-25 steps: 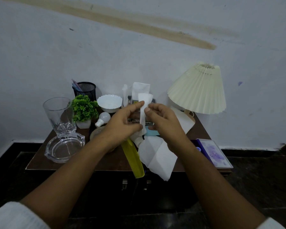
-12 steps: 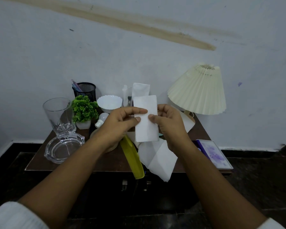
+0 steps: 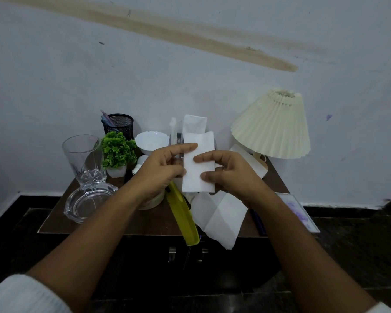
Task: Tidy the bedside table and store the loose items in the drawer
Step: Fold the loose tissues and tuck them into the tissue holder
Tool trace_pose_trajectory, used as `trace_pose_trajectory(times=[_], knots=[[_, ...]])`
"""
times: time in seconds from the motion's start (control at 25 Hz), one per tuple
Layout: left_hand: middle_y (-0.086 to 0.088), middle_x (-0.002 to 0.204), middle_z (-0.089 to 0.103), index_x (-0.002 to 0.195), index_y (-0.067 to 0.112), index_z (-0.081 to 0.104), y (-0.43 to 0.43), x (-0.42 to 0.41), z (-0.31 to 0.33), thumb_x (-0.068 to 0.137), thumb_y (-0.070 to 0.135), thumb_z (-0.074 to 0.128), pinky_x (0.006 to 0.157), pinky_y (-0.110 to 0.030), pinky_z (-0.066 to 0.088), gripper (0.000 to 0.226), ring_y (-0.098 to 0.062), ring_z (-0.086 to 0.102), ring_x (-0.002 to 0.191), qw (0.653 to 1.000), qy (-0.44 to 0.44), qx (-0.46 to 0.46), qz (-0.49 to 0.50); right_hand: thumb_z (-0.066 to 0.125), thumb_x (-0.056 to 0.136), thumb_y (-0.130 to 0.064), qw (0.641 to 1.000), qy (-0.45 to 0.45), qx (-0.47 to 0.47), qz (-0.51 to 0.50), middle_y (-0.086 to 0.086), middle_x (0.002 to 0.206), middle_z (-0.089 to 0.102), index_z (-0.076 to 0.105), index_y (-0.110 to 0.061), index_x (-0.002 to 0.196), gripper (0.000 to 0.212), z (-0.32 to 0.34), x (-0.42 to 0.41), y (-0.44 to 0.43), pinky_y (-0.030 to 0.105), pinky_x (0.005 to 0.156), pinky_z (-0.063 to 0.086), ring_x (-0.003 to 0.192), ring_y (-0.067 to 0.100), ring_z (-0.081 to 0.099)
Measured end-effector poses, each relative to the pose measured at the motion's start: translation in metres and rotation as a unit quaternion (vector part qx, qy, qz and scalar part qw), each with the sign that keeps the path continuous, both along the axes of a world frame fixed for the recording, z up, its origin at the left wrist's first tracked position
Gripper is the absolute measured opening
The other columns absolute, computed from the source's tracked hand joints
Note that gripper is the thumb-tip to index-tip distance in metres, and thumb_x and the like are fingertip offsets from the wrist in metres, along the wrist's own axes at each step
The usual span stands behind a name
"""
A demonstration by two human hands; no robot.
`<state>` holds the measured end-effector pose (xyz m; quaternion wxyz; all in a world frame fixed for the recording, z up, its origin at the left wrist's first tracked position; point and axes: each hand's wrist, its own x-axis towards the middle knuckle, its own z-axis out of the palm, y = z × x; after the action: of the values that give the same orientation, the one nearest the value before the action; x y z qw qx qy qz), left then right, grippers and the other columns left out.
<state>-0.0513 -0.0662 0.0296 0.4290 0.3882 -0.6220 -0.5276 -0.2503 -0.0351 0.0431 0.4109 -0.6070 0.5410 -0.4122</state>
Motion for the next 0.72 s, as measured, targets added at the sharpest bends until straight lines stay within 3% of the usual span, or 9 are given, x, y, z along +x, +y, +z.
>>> trace_pose_trajectory(times=[0.08,0.16,0.24,0.32,0.4,0.48,0.56,0.64,0.72], knots=[[-0.012,0.126,0.066,0.138,0.021,0.06,-0.004,-0.001,0.0,0.09,-0.015,0.052,0.092,-0.026,0.056,0.06,-0.02,0.06,0.12,1.0,0.005,-0.012,0.028,0.065,0.091,-0.001,0.991,0.08,-0.068,-0.082,0.008,0.127,0.065,0.064,-0.018,0.132,0.044,-0.002,-0.004,-0.007,0.047,0.088,0.06,0.104,0.024,0.068],[0.002,0.125,0.065,0.142,0.021,0.055,-0.006,-0.005,0.004,0.094,-0.01,0.052,0.087,-0.02,0.055,0.057,-0.002,0.06,0.117,0.998,0.019,-0.019,0.054,0.06,0.095,-0.004,0.97,0.158,-0.12,-0.14,0.006,0.141,0.055,0.049,-0.014,0.146,0.054,0.003,-0.005,-0.013,0.038,0.106,0.049,0.119,0.019,0.058],[0.015,0.12,0.062,0.142,0.022,0.052,-0.009,-0.008,0.008,0.096,-0.008,0.05,0.089,-0.016,0.051,0.055,0.009,0.06,0.107,0.996,0.04,-0.012,0.078,0.055,0.097,-0.005,0.963,0.193,-0.119,-0.143,0.007,0.149,0.044,0.035,-0.009,0.154,0.06,0.008,-0.001,-0.017,0.013,0.099,0.038,0.113,0.008,0.052],[0.016,0.129,0.057,0.145,0.025,0.049,-0.013,-0.01,0.007,0.098,-0.004,0.05,0.102,-0.024,0.045,0.055,-0.002,0.053,0.124,0.994,0.048,0.0,0.093,0.053,0.098,-0.003,0.963,0.206,-0.107,-0.134,0.009,0.147,0.039,0.028,-0.007,0.156,0.064,0.009,0.005,-0.022,0.005,0.08,0.037,0.093,0.014,0.051],[0.012,0.137,0.053,0.146,0.025,0.048,-0.017,-0.01,0.005,0.098,-0.001,0.05,0.108,-0.03,0.041,0.055,-0.012,0.045,0.136,0.994,0.054,0.009,0.098,0.053,0.096,-0.002,0.963,0.211,-0.106,-0.132,0.008,0.139,0.039,0.03,-0.007,0.153,0.061,0.005,0.009,-0.028,0.021,0.081,0.047,0.092,0.028,0.058],[0.008,0.145,0.05,0.147,0.025,0.048,-0.02,-0.01,0.005,0.098,0.001,0.051,0.112,-0.032,0.039,0.054,-0.015,0.041,0.141,0.993,0.06,0.019,0.101,0.053,0.094,-0.005,0.958,0.223,-0.119,-0.132,0.008,0.141,0.039,0.03,-0.012,0.151,0.062,-0.002,0.012,-0.039,0.036,0.087,0.056,0.096,0.026,0.063],[0.005,0.15,0.047,0.147,0.024,0.047,-0.021,-0.008,0.005,0.099,0.001,0.051,0.113,-0.031,0.038,0.054,-0.015,0.039,0.143,0.993,0.066,0.025,0.099,0.053,0.09,-0.019,0.955,0.235,-0.125,-0.131,0.008,0.152,0.032,0.024,-0.018,0.153,0.069,-0.009,0.013,-0.05,0.046,0.094,0.057,0.117,0.027,0.06],[0.004,0.151,0.047,0.148,0.022,0.046,-0.021,-0.008,0.006,0.099,0.0,0.051,0.11,-0.027,0.037,0.054,-0.014,0.038,0.144,0.992,0.074,0.031,0.095,0.052,0.088,-0.026,0.949,0.26,-0.12,-0.134,0.008,0.16,0.023,0.02,-0.023,0.154,0.073,-0.014,0.013,-0.059,0.052,0.093,0.058,0.128,0.036,0.055],[0.003,0.151,0.047,0.148,0.021,0.046,-0.022,-0.007,0.005,0.099,0.0,0.051,0.107,-0.025,0.036,0.054,-0.012,0.037,0.144,0.992,0.078,0.034,0.093,0.052,0.092,-0.022,0.94,0.287,-0.112,-0.148,0.01,0.165,0.013,0.014,-0.023,0.157,0.075,-0.016,0.015,-0.062,0.052,0.095,0.056,0.128,0.039,0.055]])
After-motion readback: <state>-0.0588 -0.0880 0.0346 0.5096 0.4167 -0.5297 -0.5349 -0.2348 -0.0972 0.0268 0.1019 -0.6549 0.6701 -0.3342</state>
